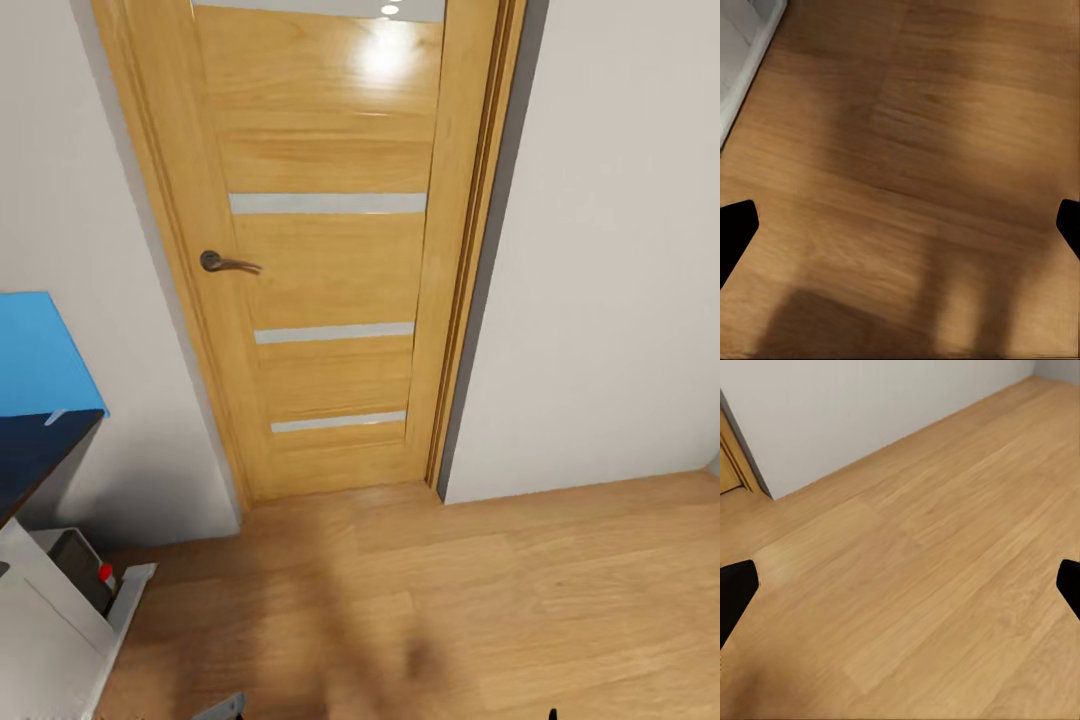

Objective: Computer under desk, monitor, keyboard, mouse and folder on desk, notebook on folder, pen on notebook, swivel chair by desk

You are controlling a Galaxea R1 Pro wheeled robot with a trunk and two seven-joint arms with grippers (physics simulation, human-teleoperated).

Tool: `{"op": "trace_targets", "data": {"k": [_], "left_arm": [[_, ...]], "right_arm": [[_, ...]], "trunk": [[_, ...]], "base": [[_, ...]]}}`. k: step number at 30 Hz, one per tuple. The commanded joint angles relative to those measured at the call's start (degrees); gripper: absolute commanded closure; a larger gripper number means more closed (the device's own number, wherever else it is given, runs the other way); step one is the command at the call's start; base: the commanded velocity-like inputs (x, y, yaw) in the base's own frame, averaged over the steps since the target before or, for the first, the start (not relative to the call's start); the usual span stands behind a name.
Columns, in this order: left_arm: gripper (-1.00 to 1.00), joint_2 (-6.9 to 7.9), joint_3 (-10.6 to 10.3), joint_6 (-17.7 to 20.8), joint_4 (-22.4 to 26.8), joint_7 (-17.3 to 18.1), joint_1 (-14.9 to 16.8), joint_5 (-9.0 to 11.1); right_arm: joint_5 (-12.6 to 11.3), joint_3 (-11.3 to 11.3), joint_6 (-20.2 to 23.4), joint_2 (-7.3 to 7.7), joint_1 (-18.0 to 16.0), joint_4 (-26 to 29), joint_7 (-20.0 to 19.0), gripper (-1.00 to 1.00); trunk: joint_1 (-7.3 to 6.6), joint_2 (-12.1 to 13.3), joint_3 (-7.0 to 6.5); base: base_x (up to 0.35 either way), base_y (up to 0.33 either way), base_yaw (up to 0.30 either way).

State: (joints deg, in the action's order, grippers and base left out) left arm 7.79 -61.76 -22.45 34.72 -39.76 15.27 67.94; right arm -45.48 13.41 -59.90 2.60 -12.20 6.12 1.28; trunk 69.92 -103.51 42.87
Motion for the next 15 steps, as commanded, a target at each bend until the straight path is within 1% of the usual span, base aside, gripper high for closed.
{"op": "trace_targets", "data": {"k": [1, 4, 9, 12, 15], "left_arm": [[-1.00, -0.40, -0.47, -0.26, -0.80, -0.34, 0.11, 0.36], [-1.00, -1.24, -0.46, -0.23, -2.26, -0.25, 0.11, 0.28], [-1.00, -1.48, -0.46, -0.23, -2.56, -0.23, 0.11, 0.26], [-1.00, -1.55, -0.48, -0.23, -2.62, -0.21, 0.11, 0.20], [-1.00, -1.57, -0.50, -0.27, -2.64, -0.21, 0.11, 0.12]], "right_arm": [[-0.18, 0.44, -0.10, -0.04, -0.01, -0.08, 0.13, -1.00], [0.20, 0.45, -0.10, -0.05, -0.01, -0.27, 0.13, -1.00], [1.30, 0.44, -0.10, -0.10, -0.01, -0.31, 0.13, -1.00], [2.55, 0.41, -0.10, -0.11, -0.01, -0.38, 0.13, -1.00], [3.16, 0.39, -0.10, -0.11, -0.01, -0.40, 0.13, -1.00]], "trunk": [[0.01, -0.03, 0.09], [0.01, -0.03, 0.21], [0.01, -0.03, 0.36], [0.01, -0.03, 0.43], [0.01, -0.03, 0.50]], "base": [[0.152, -0.310, 0.249], [0.149, -0.312, 0.253], [0.110, -0.321, 0.259], [0.034, -0.313, 0.267], [0.011, -0.144, 0.270]]}}
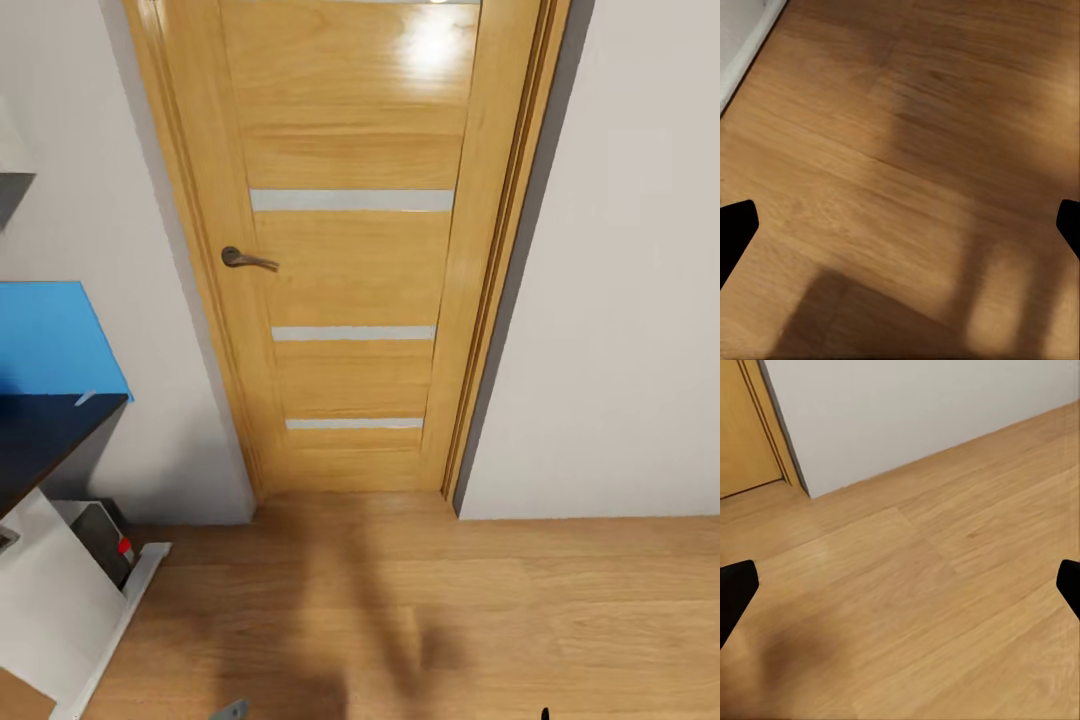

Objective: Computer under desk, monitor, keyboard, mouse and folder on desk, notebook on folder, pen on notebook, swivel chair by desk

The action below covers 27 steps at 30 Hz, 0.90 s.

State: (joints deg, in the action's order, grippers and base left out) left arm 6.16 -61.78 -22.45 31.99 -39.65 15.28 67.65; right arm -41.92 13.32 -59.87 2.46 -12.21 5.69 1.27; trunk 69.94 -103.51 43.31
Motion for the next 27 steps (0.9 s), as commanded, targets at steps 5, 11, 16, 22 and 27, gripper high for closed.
{"op": "trace_targets", "data": {"k": [5, 11, 16, 22, 27], "left_arm": [[-1.00, 0.04, -0.48, -0.35, 0.09, -0.40, 0.10, 0.39], [-1.00, 0.00, -0.50, -0.27, 0.09, -0.37, 0.10, 0.51], [-1.00, -0.01, -0.48, -0.23, 0.09, -0.34, 0.10, 0.54], [-1.00, -0.01, -0.45, -0.23, 0.03, -0.27, 0.10, 0.55], [-1.00, -0.01, -0.45, -0.32, 0.06, -0.51, 0.10, 0.50]], "right_arm": [[-0.16, 0.51, -0.13, 0.02, -0.01, -0.05, 0.13, -1.00], [3.37, 0.57, -0.13, 0.00, -0.01, -1.09, 0.19, -1.00], [5.71, 0.54, -0.13, 0.00, -0.01, -1.57, 0.37, -1.00], [6.07, 0.48, -0.13, 0.00, -0.01, -1.65, 0.44, -1.00], [6.06, 0.48, -0.13, -0.04, -0.01, -1.65, 0.51, -1.00]], "trunk": [[-0.44, 0.78, -0.20], [-1.76, 3.18, -1.16], [-2.86, 5.19, -1.96], [-4.18, 7.59, -2.98], [-5.06, 9.20, -3.75]], "base": [[0.003, -0.038, 0.271], [0.000, -0.005, 0.272], [0.000, 0.000, 0.274], [0.000, 0.000, 0.277], [0.000, 0.000, 0.280]]}}
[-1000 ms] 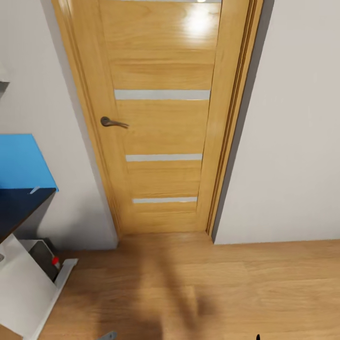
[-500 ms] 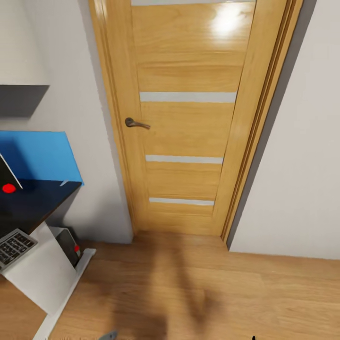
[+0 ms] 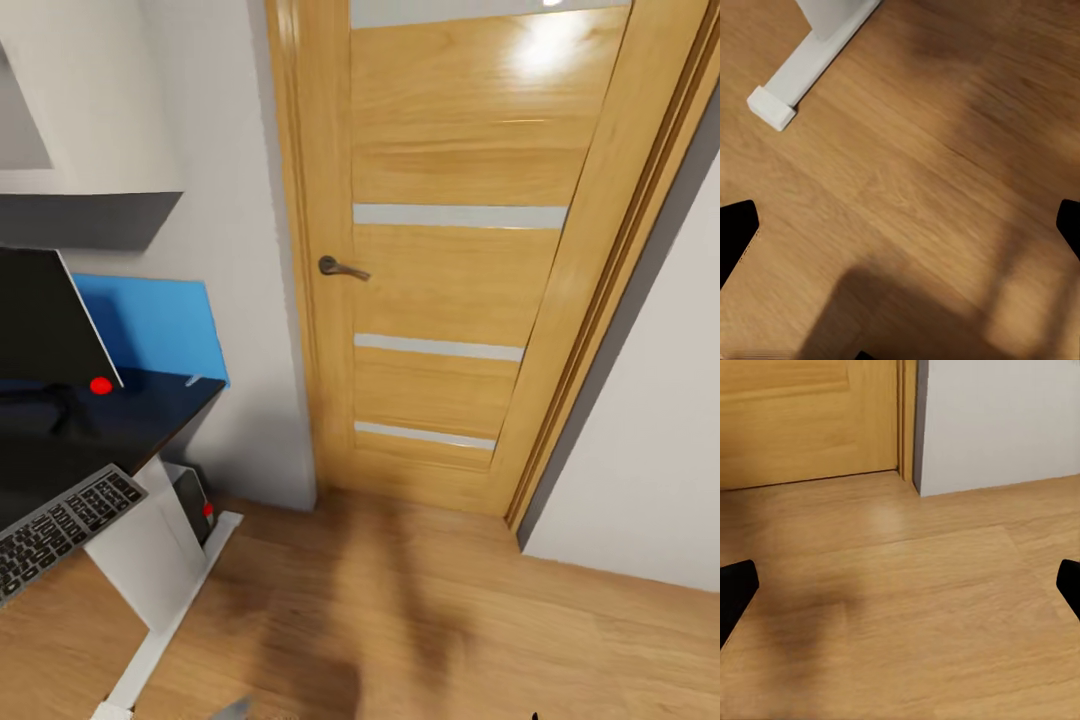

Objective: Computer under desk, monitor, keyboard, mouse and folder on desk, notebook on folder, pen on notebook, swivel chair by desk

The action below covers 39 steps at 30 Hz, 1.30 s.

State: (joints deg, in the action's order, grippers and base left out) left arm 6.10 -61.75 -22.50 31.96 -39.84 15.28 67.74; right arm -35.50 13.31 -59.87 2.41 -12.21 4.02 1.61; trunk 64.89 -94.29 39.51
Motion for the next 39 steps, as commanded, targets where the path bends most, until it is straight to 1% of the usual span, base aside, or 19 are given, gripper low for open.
{"op": "trace_targets", "data": {"k": [1, 5, 10, 28, 39], "left_arm": [[-1.00, 0.06, -0.48, -0.30, 0.10, -0.38, 0.10, 0.40], [-1.00, 0.06, -0.43, -0.34, 0.10, -0.47, 0.10, 0.39], [-1.00, 0.06, -0.47, -0.35, 0.10, -0.48, 0.10, 0.38], [-1.00, 0.06, -0.48, -0.27, 0.04, -0.43, 0.10, 0.47], [-1.00, 0.11, -0.43, -0.61, 0.11, -0.55, 0.10, 0.35]], "right_arm": [[-0.36, 0.49, -0.13, 0.00, -0.01, 0.03, 0.19, -1.00], [-0.35, 0.49, -0.13, -0.17, -0.01, 0.02, 0.22, -1.00], [-0.29, 0.42, -0.13, -0.86, -0.01, 0.01, 0.23, -1.00], [-0.21, 0.48, -0.13, -1.31, -0.01, -0.05, 0.23, -1.00], [-0.19, 0.49, -0.13, -1.53, -0.01, -0.06, 0.23, -1.00]], "trunk": [[0.00, -0.03, 0.03], [0.00, -0.03, -0.06], [0.00, -0.03, -0.19], [0.00, -0.03, -0.67], [0.00, -0.03, -0.96]], "base": [[0.000, 0.000, 0.281], [0.000, 0.000, 0.281], [0.000, -0.016, 0.281], [0.000, -0.252, 0.281], [0.000, -0.036, 0.281]]}}
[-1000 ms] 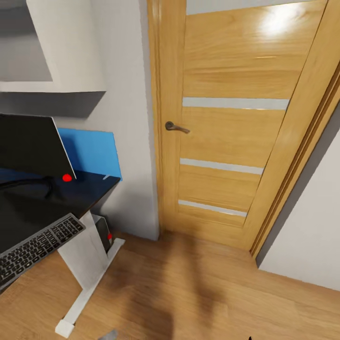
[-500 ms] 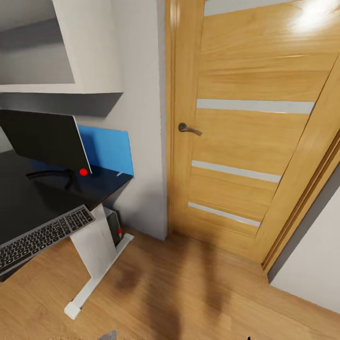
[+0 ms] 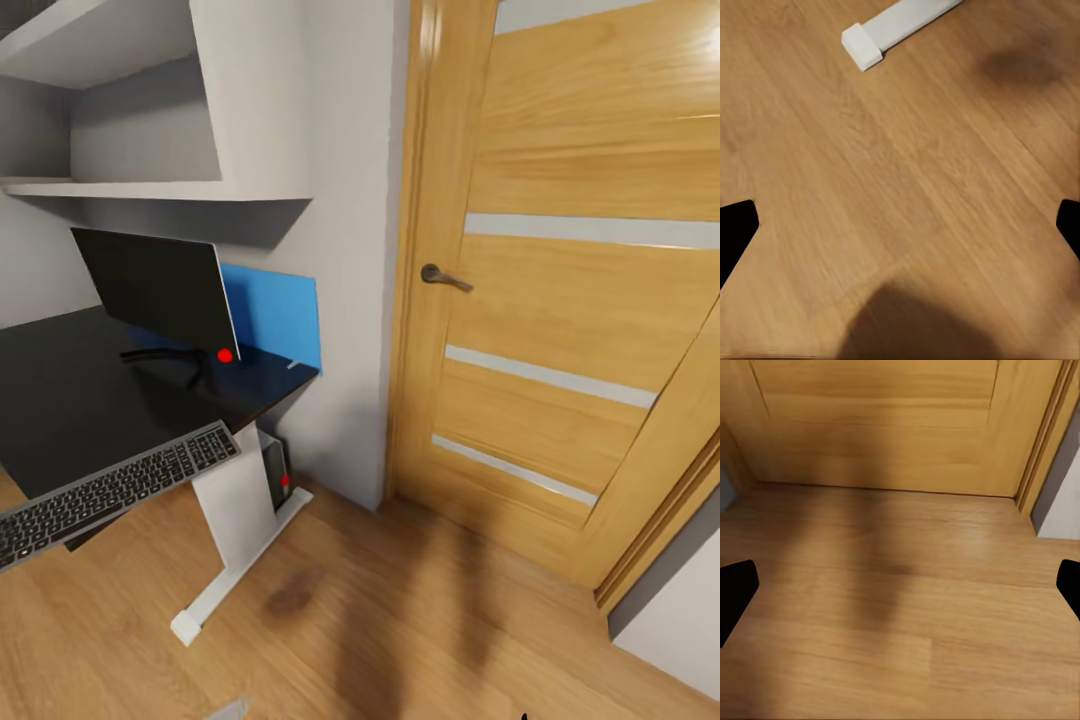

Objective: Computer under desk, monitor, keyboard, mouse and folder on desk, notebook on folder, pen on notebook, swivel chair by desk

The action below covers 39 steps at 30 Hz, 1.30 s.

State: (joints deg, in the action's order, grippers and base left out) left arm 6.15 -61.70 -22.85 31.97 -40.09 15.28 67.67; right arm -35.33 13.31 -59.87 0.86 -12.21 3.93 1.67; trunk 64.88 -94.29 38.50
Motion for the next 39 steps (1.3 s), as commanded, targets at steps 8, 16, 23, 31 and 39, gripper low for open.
{"op": "trace_targets", "data": {"k": [8, 16, 23, 31, 39], "left_arm": [[-1.00, 0.09, -0.32, -0.43, 0.07, -0.34, 0.10, 0.44], [-1.00, 0.31, 0.07, -0.36, 0.02, -0.34, 0.10, 0.67], [-1.00, 0.31, 2.00, -0.18, -1.10, -0.25, 0.10, 1.60], [-1.00, -0.59, 4.80, 0.01, -5.96, 0.08, 0.10, 2.38], [-1.00, -1.10, 5.01, -0.14, -6.29, 0.29, 0.10, 2.42]], "right_arm": [[-0.27, 0.49, -0.13, -0.04, -0.01, 0.07, 0.17, -1.00], [-0.27, 0.53, -0.13, -0.07, -0.01, 0.06, 0.17, -1.00], [-0.25, 0.58, -0.13, -0.03, -0.01, 0.10, 0.17, -1.00], [1.22, 0.50, -0.13, 0.02, -0.01, 0.08, 0.25, -1.00], [1.31, 0.49, -0.13, 0.02, -0.01, 0.10, 0.26, -1.00]], "trunk": [[0.00, -0.03, -0.02], [0.00, -0.03, -0.02], [0.00, -0.03, -0.02], [0.00, -0.03, -0.02], [0.00, -0.03, -0.02]], "base": [[0.000, 0.000, 0.283], [0.000, 0.000, 0.287], [0.000, 0.000, 0.288], [0.000, 0.000, 0.288], [0.000, 0.000, 0.288]]}}
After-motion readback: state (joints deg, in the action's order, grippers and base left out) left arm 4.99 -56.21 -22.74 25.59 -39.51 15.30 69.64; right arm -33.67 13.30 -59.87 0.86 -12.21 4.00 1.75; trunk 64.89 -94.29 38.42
